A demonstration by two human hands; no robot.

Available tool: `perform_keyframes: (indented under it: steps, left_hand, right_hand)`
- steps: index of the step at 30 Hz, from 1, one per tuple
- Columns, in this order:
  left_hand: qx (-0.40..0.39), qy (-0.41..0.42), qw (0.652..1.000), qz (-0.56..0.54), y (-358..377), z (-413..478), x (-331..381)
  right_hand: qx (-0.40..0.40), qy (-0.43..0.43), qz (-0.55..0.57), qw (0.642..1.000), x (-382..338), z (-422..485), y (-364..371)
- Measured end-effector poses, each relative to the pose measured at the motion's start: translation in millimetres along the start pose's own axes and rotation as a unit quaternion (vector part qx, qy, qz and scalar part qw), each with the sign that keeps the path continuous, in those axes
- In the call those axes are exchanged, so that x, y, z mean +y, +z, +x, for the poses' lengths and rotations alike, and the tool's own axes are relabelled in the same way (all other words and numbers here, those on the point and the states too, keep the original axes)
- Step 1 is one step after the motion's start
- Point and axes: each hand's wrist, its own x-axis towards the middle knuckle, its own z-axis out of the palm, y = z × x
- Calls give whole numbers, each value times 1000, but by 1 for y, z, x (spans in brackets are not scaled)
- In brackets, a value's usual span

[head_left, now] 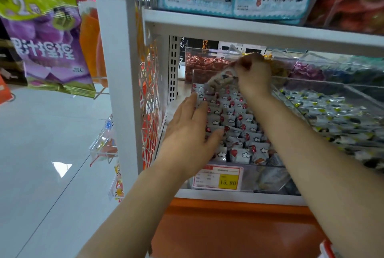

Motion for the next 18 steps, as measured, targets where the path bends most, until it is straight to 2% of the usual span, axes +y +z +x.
perform_keyframes:
  steps: [3,6,9,14,16,18]
  left_hand:
    - [67,-1,998,-20,-6,-1,5]
    - [133,-11,990,-32,-15,-3,12]
    - [109,-18,989,-95,-17,-14,17]
    - [131,-43,968,-210,-24,-29,22]
    - [122,-83,950,-275,-28,-31,23]
    - [117,-117,932,-322,-29,-35,25]
  right_hand:
    - [71,64,157,983,-3,-42,-35]
    - [29,124,255,959,-2,-85,-59]
    - [-11,166,344,924,-6,-118,-71]
    - [-57,205,493,843,-9,-144,-85]
    - [-83,207,511,830,-7,-152,-87]
    - [-98,215,501,833,-4,-157,-87]
